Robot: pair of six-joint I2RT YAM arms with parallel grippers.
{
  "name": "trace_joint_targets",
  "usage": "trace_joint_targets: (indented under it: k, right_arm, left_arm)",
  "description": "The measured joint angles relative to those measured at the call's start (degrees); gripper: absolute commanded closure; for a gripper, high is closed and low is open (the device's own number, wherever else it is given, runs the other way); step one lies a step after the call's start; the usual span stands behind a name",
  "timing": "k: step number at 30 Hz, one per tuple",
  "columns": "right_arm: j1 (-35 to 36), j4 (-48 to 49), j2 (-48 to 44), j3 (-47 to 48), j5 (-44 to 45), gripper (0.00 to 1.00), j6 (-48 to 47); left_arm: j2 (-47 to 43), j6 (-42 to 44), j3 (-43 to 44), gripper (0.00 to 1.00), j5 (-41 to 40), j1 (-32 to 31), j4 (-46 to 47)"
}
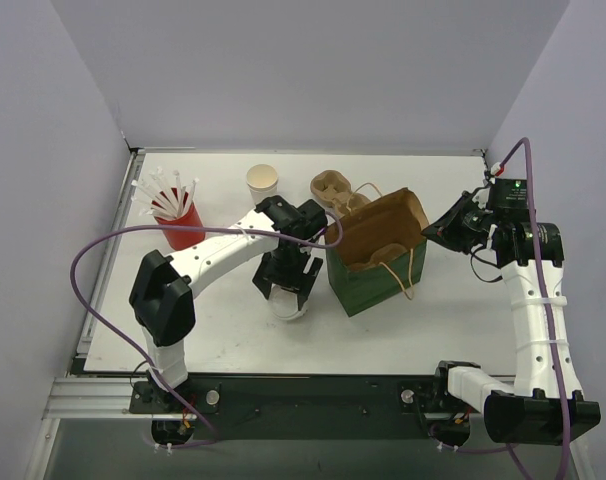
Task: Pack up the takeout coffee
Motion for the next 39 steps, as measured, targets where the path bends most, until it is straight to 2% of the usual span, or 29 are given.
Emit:
trace_joint_targets:
  k: [17,27,34,36,37,39]
  right_arm:
    - [0.0,0.0,0.0,0.0,0.0,1.0,0.2]
    - [0.0,1.8,0.0,-1.7,-2.0,1.0,1.3]
    - [0.2,3.1,0.0,-2.4,-3.8,1.0,2.8]
    - [0.5,3.5,0.0,-2.4,-4.0,1.0,3.3]
    - [0.5,3.6,0.0,-2.4,-4.1,1.0,3.5]
    - [0.8,4.0,0.0,-2.4,-4.3,1.0,3.8]
  left_arm:
    - [-0.5,0.2,0.4,0.13,-1.1,1.0,0.7]
    - [-2.1,0.2,-1.2,0.19,-1.1,1.2,0.7]
    - [-4.1,0.1,-4.9,0.16,-0.5,1.2,1.0]
    - [-4.8,0.2,-5.7,0.12,-0.6,1.2,0.8]
    - [-4.9,0.1,-5.8,0.06,-0.5,1.2,0.7]
    - [-4.9,0.3,-5.8,0.03,-0.6,1.2,0.8]
